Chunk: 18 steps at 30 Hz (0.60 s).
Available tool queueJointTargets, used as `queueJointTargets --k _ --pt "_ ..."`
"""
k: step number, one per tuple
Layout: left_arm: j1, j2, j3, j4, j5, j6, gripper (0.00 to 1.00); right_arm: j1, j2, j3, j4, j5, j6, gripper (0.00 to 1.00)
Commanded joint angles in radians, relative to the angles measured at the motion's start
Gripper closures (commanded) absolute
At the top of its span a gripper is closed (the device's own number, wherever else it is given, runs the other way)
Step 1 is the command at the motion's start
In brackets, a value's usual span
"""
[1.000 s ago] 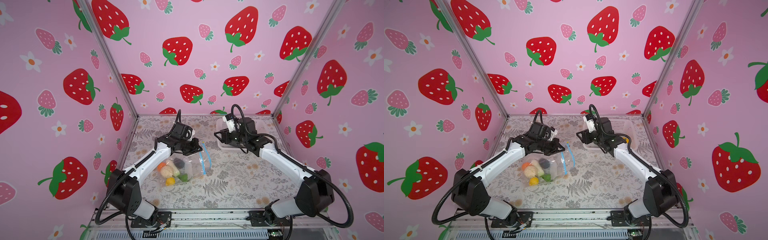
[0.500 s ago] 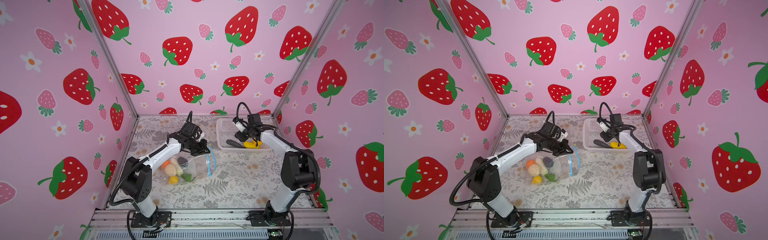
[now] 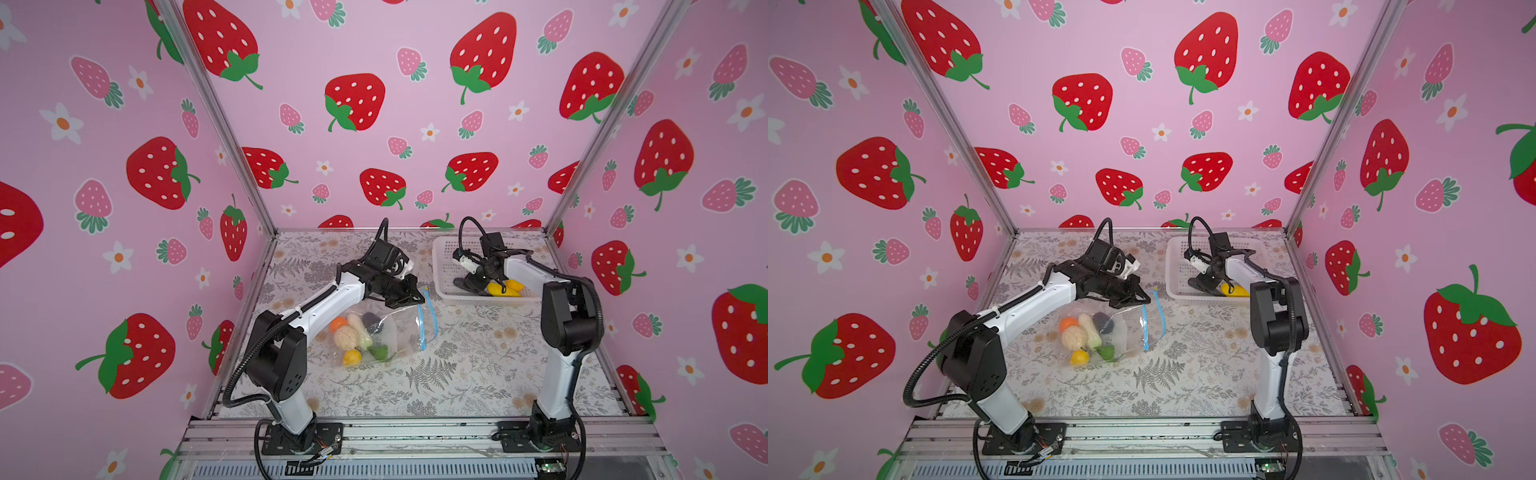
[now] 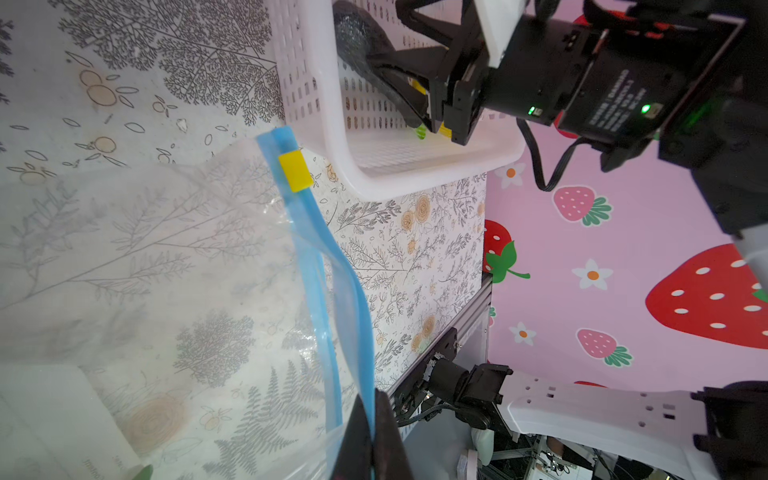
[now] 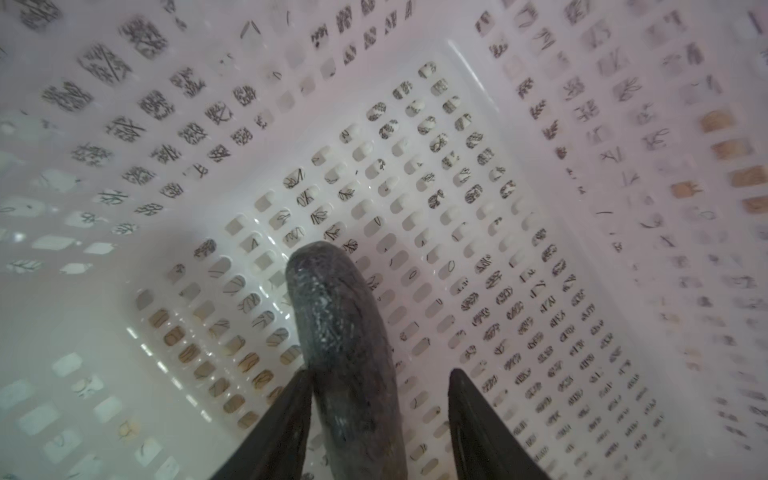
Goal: Place the food in the zip-top bag and seal the zipper
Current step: 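Grasp the long dark eggplant with the right gripper and lift it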
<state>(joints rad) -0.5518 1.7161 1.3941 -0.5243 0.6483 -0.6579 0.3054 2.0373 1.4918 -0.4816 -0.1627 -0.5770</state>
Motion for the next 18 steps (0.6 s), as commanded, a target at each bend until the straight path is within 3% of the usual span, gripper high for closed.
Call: queueJointTargets --k 1,3,11,18 --pt "-0.005 0.006 0.025 -0.001 0.028 0.007 1.0 0.004 0.046 0.036 -0.053 -0.029 -0.038 0.47" --pt "-0.005 0.013 0.028 -0.001 0.031 0.009 1.0 0.005 0.069 0.049 -0.05 -0.027 -0.034 0.48" --pt "-0.002 0.028 0.033 0.003 0.035 0.011 1.0 0.004 0.134 0.137 -0.054 -0.023 -0.004 0.67" --pt "0.0 0.028 0.022 0.019 0.037 -0.002 1.0 0.01 0.118 0.183 -0.029 0.008 0.08 0.74"
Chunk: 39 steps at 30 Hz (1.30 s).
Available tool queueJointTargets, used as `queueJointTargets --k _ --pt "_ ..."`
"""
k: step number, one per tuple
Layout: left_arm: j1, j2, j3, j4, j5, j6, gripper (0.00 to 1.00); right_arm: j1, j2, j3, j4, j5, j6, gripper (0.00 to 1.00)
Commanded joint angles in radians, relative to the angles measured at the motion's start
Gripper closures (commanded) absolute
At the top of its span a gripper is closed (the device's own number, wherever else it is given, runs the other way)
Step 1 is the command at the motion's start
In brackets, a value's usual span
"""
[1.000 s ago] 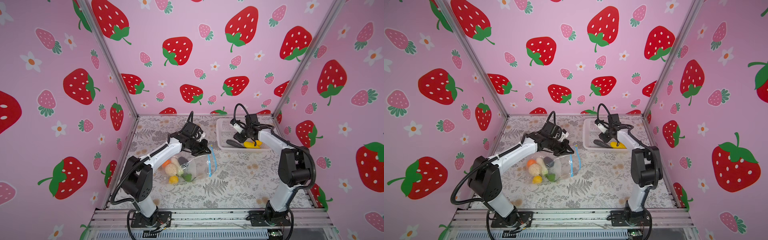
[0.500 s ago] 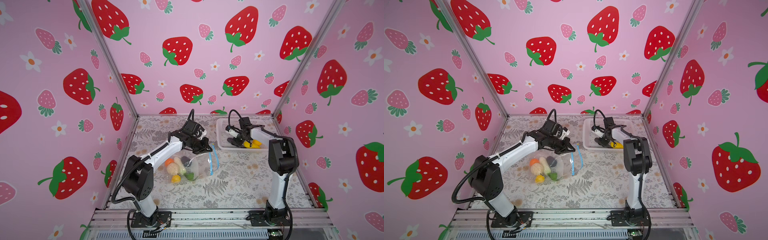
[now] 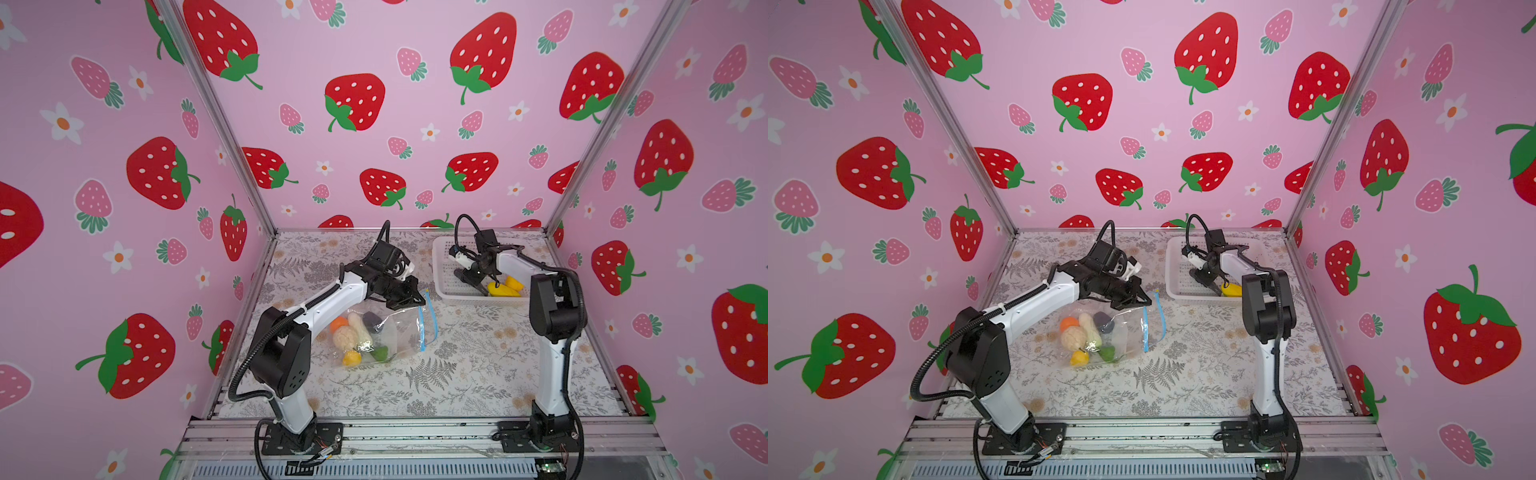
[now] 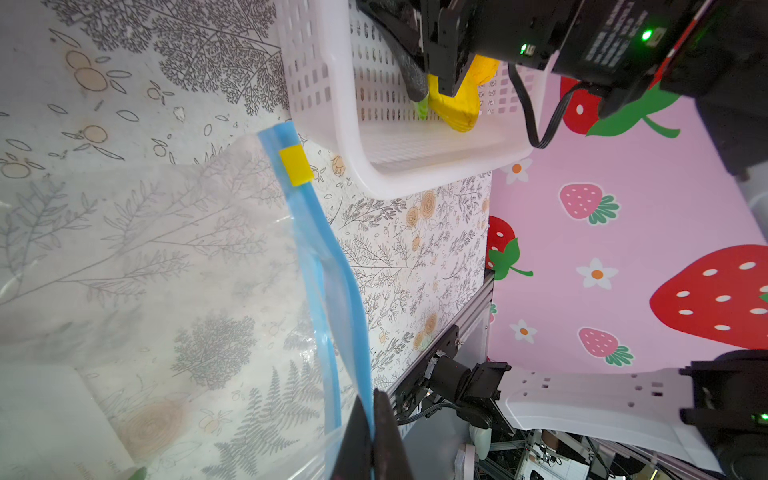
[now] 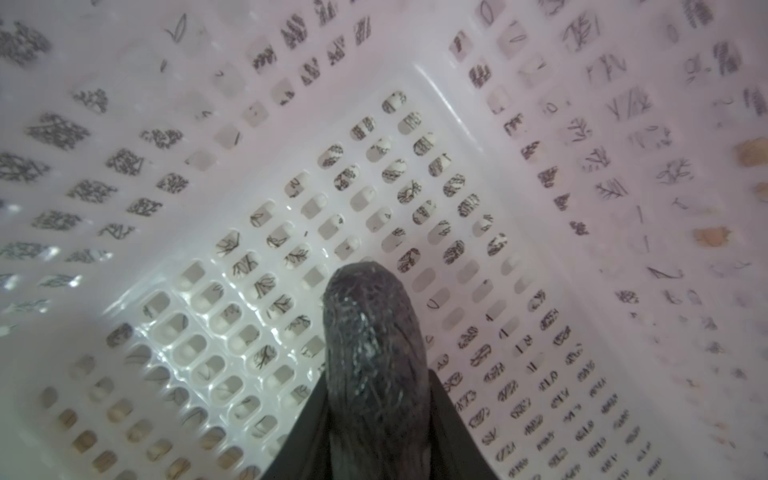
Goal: Place the food in the zip-top bag and seal the zipper
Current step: 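Grasp the long dark eggplant with the right gripper and lift it, then carry the dark eggplant to the bag mouth and lower it inside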
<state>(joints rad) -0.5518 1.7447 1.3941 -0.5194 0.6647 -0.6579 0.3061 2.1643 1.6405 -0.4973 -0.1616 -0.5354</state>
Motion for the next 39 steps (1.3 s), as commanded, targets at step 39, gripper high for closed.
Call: queueJointTargets --k 39 --pt "0.003 -0.125 -0.001 0.099 -0.082 -0.138 1.0 0.392 -0.966 -1.084 1.227 0.227 1.443 0.8"
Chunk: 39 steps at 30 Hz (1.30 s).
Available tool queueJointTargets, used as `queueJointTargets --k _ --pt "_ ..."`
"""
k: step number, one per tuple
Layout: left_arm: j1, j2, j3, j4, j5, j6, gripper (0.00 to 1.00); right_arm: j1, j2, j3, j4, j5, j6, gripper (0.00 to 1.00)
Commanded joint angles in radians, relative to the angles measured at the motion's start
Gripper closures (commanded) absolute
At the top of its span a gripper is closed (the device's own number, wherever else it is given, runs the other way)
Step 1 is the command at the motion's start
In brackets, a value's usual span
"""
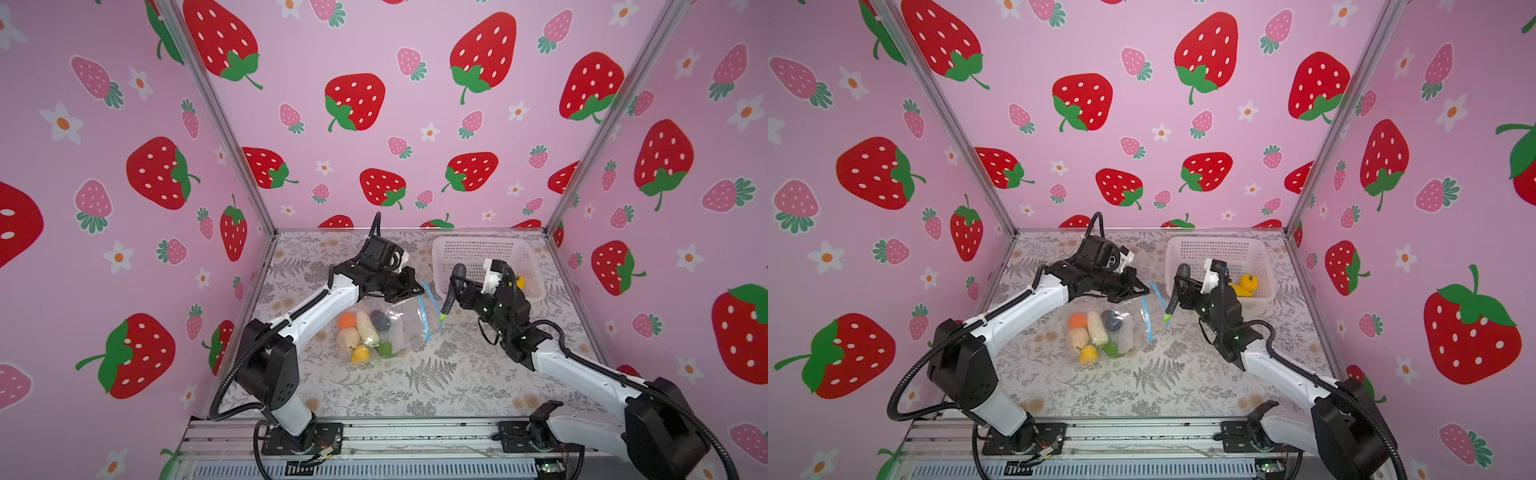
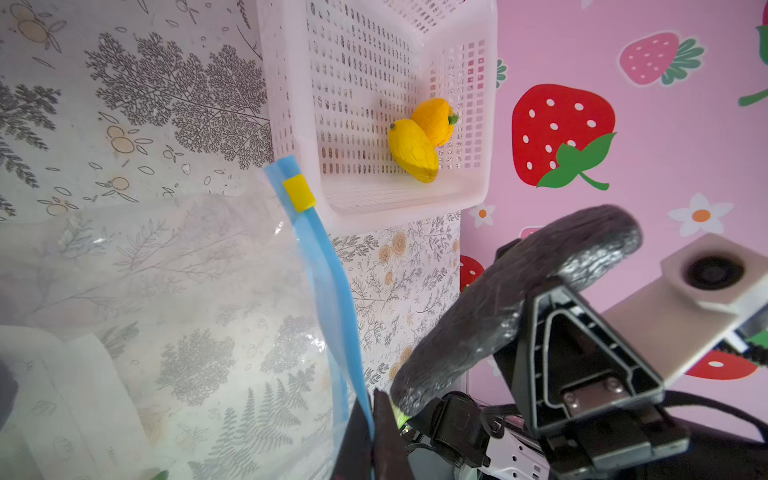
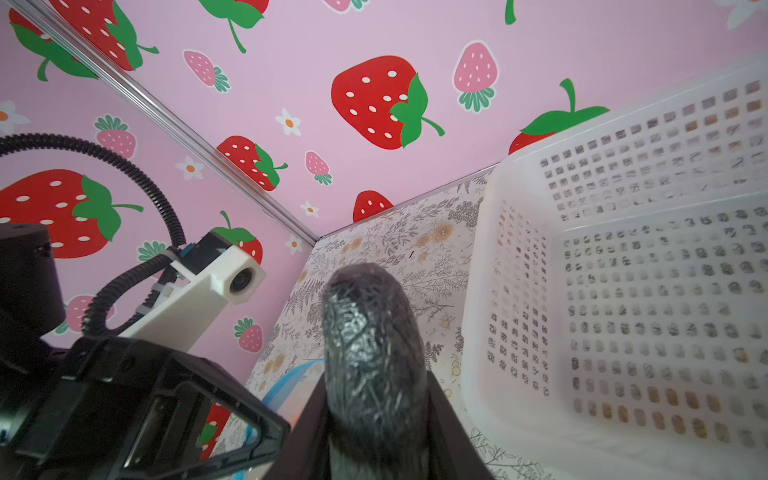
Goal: Place the food in the zip-top bag and seal the zipper
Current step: 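Carry the dark eggplant to the bag mouth and lower it inside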
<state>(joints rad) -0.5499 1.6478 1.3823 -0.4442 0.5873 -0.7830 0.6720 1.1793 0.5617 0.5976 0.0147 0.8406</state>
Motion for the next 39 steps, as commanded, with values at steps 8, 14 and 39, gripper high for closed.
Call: queueJointTargets --k 8,14,39 --pt "-0.001 -0.039 -0.004 0.035 -0.012 -0.02 1.0 0.076 0.094 -0.02 0.203 0.05 0.049 0.79" --pt "-0.004 -0.045 -0.006 0.036 -0.013 -0.018 1.0 0.109 0.131 -0.003 0.191 0.005 0.046 0.78" --pt "-0.015 -0.087 -0.065 0.113 -0.03 -0.042 1.0 0.122 0.189 0.004 0.04 -0.199 -0.004 0.76"
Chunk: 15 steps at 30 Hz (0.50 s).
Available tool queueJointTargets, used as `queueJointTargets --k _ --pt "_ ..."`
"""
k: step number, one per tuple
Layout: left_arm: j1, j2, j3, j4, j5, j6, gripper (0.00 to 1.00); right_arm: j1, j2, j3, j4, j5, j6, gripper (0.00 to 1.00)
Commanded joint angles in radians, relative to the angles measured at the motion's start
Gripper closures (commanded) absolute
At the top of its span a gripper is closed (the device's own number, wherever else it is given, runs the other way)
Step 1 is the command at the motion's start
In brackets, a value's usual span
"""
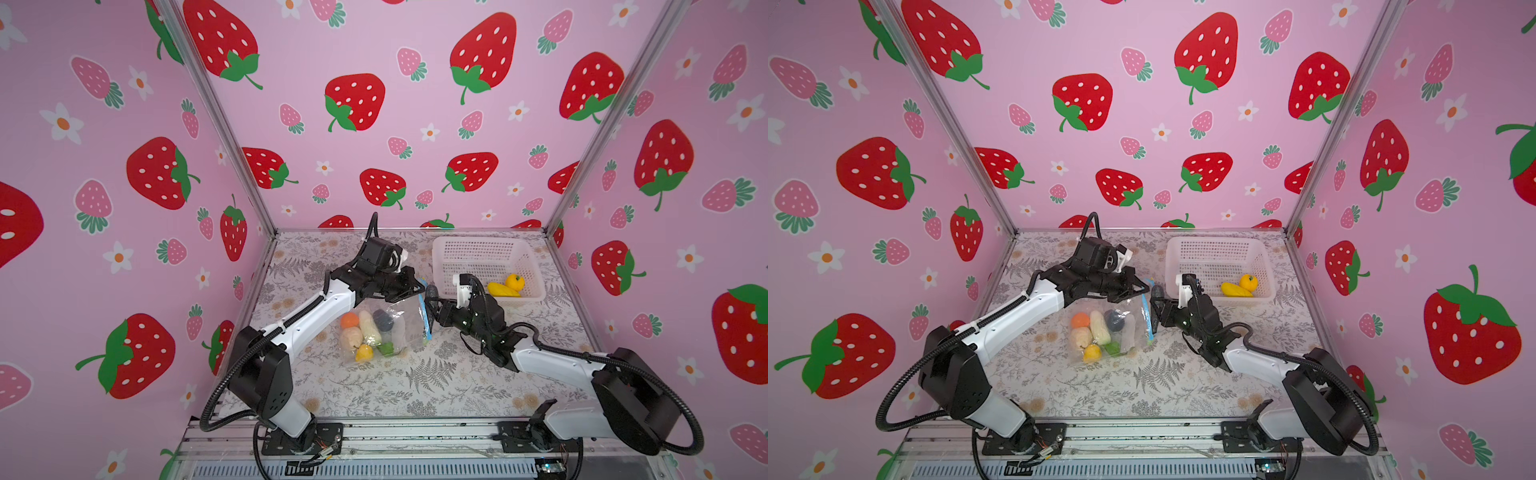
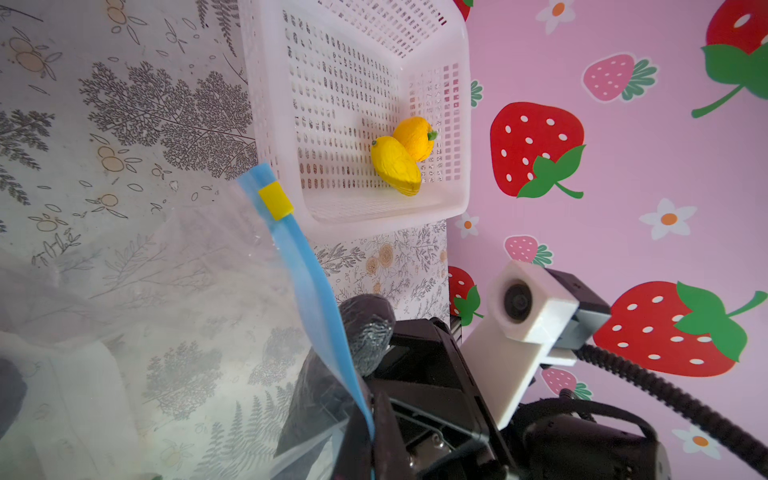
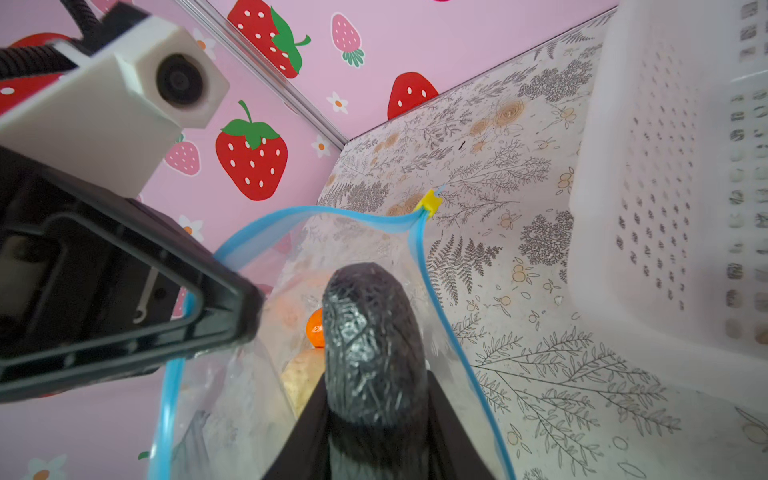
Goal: Place the food in the zip-top bag and seal the zipper
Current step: 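Carry the dark eggplant to the bag mouth and lower it inside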
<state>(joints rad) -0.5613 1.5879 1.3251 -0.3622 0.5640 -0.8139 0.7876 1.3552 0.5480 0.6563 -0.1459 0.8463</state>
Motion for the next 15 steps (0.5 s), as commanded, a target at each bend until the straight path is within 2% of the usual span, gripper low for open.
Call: queueJointTargets --k 1,8,15 --pt "-0.005 -0.029 -0.011 0.035 -0.006 -0.013 1.0 0.007 0.025 0.026 -0.015 -0.054 -0.013 0.76" --pt "-0.021 -0.031 -0.006 0.041 0.0 -0.013 1.0 0.007 0.119 0.129 -0.044 -0.171 -0.063 0.71" --pt "-0.027 -0.041 -0.023 0.048 0.002 -0.014 1.0 0.007 0.136 0.146 -0.073 -0.192 -0.081 0.55"
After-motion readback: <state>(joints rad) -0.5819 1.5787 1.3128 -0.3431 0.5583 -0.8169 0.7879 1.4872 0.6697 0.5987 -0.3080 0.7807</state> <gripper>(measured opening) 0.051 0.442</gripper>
